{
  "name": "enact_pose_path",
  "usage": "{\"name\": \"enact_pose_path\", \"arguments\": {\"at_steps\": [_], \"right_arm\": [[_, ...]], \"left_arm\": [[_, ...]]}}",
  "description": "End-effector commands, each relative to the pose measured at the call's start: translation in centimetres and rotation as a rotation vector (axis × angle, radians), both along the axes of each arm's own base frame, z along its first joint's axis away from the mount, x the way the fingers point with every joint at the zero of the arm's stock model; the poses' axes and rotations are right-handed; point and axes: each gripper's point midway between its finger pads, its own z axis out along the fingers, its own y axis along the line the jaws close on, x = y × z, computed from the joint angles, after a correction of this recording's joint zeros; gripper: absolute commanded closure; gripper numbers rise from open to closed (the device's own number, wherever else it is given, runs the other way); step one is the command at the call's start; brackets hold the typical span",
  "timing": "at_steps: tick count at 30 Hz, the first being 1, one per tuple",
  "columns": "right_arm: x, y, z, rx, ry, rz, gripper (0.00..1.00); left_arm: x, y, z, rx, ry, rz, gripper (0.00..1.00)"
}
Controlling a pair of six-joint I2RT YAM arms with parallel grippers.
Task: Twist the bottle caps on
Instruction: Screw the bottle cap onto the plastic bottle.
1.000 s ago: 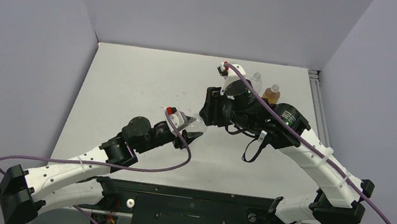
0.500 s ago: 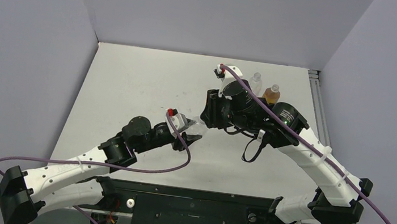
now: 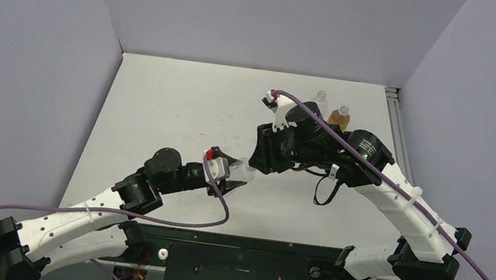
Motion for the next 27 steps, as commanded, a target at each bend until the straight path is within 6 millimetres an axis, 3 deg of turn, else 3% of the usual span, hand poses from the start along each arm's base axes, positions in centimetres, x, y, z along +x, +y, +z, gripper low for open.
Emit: {"name": "enact_pose_path", "arguments": {"at_steps": [1,13,21,27], "right_arm": [[-1.7,0.5,0.2,0.035,0.034,0.094,0.86],[0.1,0.3,-1.3,-0.053,0.040,-0.020,0.87],[0.9,2.0,-0.7,0.032,0.088,-0.070,0.87],[1.5,1.9,-1.0,0.007,0.128,-0.105,0.88]], "left_arm": [[-1.0,-0.4,2.9,-0.036,-0.088,-0.068,0.86],[1.0,-1.2,4.4,-0.062,-0.089,0.009,0.88],[2.0,-1.7,7.0,-0.199,-0.100,0.050,0.88],[2.7,-1.6,7.4,-0.217,-0.112,0.089,0.88]]}}
